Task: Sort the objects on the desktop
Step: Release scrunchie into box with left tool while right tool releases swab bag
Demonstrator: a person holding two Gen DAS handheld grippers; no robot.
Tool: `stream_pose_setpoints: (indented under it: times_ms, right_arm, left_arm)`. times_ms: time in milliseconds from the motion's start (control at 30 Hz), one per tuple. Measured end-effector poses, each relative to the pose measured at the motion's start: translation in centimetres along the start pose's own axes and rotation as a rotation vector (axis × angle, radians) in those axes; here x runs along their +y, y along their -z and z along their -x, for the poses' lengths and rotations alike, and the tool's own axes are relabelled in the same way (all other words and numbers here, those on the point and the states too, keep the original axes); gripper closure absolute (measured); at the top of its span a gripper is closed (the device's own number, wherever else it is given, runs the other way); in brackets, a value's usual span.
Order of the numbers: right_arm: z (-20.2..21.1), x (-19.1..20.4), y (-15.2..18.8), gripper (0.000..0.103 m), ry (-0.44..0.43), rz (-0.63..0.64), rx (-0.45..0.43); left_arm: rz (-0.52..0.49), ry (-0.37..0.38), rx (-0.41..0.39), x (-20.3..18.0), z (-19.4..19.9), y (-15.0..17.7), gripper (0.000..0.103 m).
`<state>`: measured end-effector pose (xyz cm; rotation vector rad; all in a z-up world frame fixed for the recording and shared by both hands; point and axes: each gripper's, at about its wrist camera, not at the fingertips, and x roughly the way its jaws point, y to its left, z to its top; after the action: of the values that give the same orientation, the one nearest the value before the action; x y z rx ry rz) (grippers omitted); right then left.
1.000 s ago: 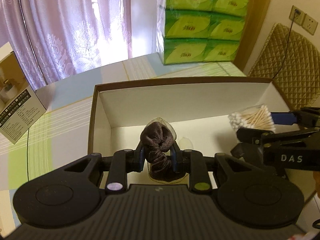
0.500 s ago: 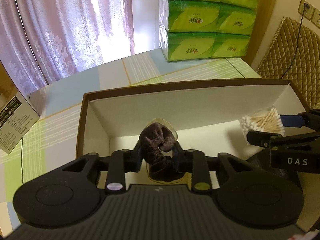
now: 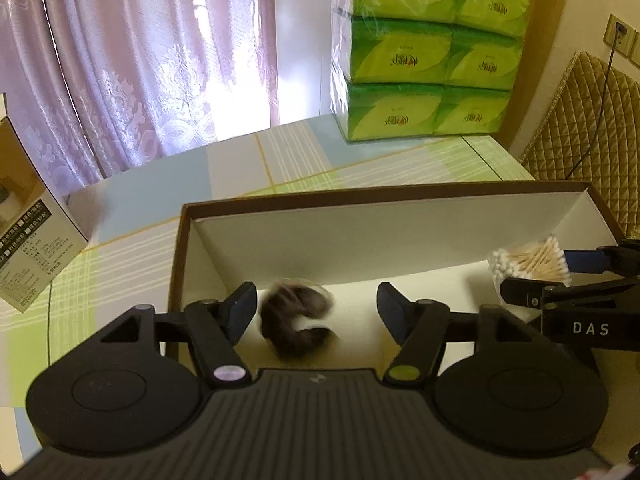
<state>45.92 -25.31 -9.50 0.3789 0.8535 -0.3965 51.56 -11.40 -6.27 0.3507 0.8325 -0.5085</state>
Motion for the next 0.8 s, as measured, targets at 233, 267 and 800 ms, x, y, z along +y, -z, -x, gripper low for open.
stream_pose_setpoints:
  times_ms: [233,267,800]
  right_arm:
    - [-0.1,-0.4,-0.1,0.036,0.025,-0.011,-0.008]
    - [-0.1,-0.5,-0.1,0.036,0.029,-0.013,-0.013]
    - [2.7,0.1,0.4,0.008,-0.028,-0.001,-0.104]
  left_arm:
    - [0.004,0.003,-0.009,0.3,0.6,0.1,0.041]
    - [0.003,0.003,-0.009,0.4,0.7,0.1,0.041]
    - [-0.003,0.015,-0.055,0.0,3.4,0.5,0.035]
